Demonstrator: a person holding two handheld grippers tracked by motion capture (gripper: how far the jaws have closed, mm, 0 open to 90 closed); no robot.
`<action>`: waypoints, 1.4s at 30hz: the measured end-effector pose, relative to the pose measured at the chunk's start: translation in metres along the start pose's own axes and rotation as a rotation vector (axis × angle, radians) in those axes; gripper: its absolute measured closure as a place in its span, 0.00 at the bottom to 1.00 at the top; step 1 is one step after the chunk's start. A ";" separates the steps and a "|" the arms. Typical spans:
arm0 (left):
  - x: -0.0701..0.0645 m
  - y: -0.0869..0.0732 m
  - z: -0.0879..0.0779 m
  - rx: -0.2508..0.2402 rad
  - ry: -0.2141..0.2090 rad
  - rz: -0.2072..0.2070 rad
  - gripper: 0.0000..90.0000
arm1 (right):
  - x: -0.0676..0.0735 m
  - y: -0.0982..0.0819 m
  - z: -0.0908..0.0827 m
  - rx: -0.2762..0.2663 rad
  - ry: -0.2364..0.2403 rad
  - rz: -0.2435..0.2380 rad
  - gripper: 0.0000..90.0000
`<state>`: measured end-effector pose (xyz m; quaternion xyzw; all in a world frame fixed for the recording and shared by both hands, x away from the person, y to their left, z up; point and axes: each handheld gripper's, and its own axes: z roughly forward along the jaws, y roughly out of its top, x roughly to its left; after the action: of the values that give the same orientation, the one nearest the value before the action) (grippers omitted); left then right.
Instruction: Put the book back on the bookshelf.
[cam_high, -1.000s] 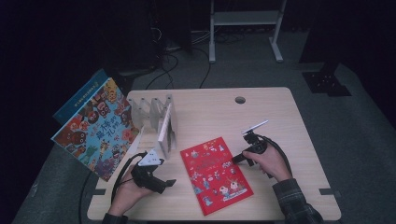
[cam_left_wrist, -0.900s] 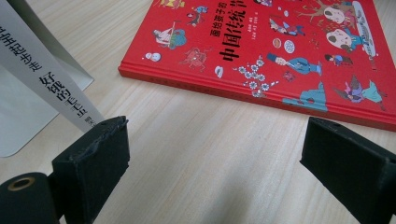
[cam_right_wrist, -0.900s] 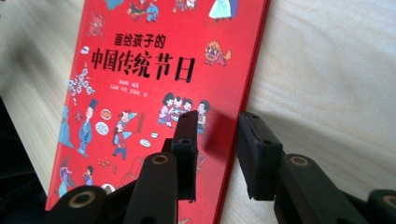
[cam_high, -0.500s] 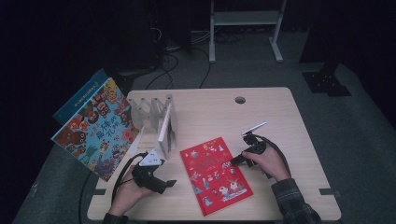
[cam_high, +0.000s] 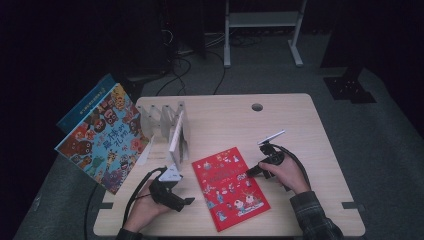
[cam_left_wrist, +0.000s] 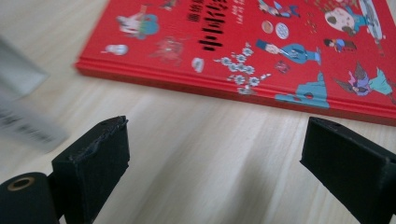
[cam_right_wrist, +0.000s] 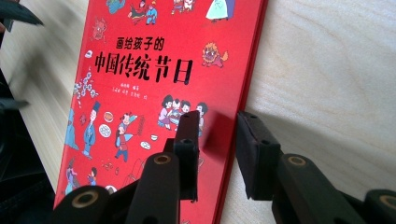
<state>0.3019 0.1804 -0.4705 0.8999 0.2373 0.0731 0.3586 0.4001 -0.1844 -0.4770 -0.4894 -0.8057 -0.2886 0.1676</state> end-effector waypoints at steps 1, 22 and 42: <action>-0.002 0.001 0.005 0.006 -0.010 0.007 0.08 | 0.000 0.000 0.000 0.000 0.000 0.000 0.77; -0.011 0.012 0.042 0.013 -0.045 0.037 0.06 | 0.000 0.001 0.001 0.004 0.001 0.002 0.77; -0.010 0.011 0.042 0.007 -0.051 0.049 0.06 | 0.011 0.002 -0.019 -0.039 0.063 -0.031 0.79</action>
<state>0.3098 0.1429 -0.4929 0.9082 0.2061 0.0580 0.3597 0.3965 -0.1873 -0.4556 -0.4705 -0.8018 -0.3220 0.1790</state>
